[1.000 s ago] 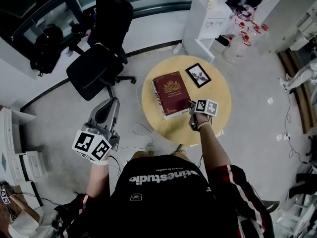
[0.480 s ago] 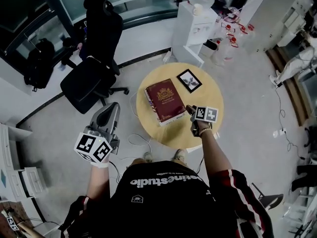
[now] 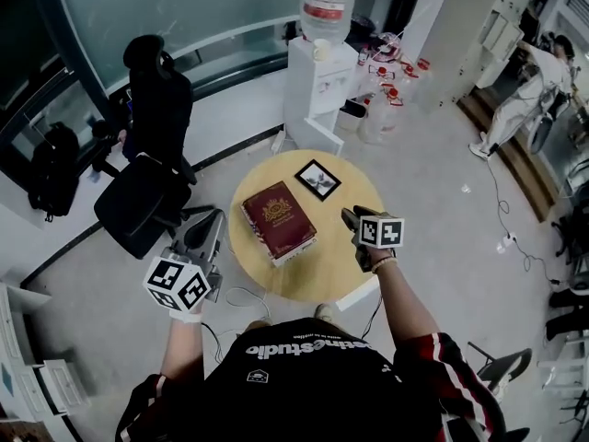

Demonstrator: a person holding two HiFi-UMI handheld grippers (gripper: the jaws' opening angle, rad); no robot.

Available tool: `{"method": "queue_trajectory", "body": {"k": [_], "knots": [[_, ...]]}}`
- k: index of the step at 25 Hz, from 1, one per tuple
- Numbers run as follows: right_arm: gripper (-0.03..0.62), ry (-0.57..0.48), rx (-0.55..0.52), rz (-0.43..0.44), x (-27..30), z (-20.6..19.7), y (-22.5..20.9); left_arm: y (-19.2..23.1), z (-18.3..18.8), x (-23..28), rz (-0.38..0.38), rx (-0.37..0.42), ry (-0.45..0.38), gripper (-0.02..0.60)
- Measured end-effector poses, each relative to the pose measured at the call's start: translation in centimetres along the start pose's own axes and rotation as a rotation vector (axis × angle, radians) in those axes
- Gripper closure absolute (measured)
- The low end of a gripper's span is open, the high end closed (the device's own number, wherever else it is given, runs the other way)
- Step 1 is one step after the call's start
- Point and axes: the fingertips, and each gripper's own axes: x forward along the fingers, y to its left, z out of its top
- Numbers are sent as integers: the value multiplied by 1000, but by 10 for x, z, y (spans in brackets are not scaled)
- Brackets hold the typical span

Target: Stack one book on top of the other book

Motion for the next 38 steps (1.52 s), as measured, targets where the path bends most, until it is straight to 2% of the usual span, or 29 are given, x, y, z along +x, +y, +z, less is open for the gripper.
{"method": "queue_trajectory", "body": {"k": [5,9,13,27,32,38], "knots": [[425,-141,-50,31,-46,43,15,-20,18,26,-55,16,-30,566],[425,-221,-138,43,-77,67,27,-36,35,45,-93,38,-52,566],[425,-290,-161,46,-103,85,33,-50,51,60,-123,67,-72,566],[455,-589,-267,36,-191,166,92,-77,69,98,-162,92,-111,566],[464,-638,-307,-3,-215,181,99,-82,74,100,-162,96,-124,566],[499,-635,-307,-48,-221,185,96,-83,78,99,-153,103,-130,566]]}}
